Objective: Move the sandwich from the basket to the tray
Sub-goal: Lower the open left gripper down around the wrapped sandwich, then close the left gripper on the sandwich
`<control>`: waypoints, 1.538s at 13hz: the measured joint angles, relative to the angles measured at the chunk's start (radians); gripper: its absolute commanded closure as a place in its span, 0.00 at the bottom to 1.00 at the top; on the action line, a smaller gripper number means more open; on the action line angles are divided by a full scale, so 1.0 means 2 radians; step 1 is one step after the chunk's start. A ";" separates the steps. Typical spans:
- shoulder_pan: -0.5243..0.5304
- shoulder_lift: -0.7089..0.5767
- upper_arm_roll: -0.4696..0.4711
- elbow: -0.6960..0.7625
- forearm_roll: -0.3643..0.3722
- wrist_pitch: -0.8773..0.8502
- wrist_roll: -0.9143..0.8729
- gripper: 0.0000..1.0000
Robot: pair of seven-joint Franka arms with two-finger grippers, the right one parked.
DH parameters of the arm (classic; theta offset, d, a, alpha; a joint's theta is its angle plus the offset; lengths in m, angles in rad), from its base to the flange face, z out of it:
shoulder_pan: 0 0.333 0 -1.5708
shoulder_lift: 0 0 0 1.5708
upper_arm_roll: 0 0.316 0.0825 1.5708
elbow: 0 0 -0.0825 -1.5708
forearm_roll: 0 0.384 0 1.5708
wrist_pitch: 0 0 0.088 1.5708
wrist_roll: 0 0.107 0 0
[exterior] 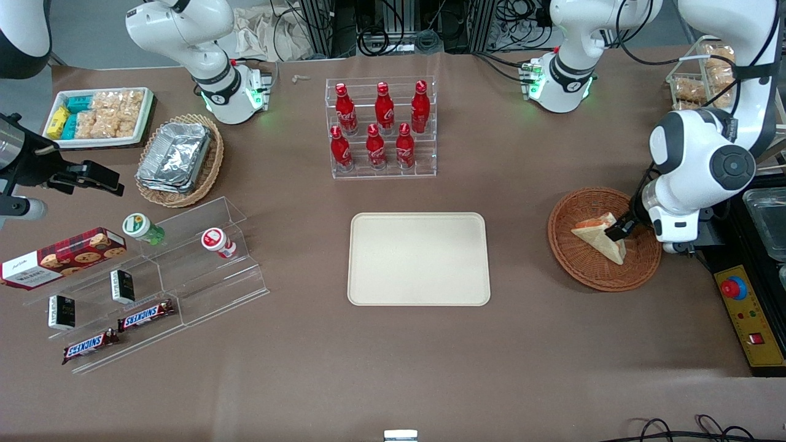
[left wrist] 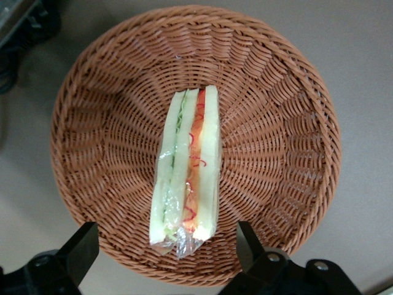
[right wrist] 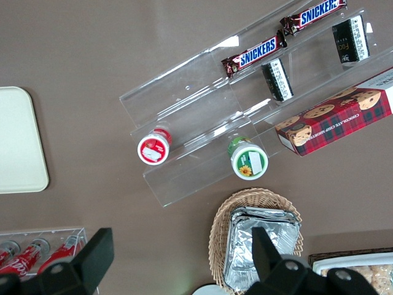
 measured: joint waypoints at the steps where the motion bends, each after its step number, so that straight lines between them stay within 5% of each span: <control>1: 0.000 0.005 0.000 -0.001 -0.006 0.005 0.000 0.00; 15: 0.001 0.068 0.009 -0.003 -0.036 0.052 -0.001 0.04; 17: 0.001 0.080 0.009 -0.003 -0.037 0.063 -0.001 0.32; 20: 0.001 0.085 0.009 -0.003 -0.037 0.066 -0.001 0.91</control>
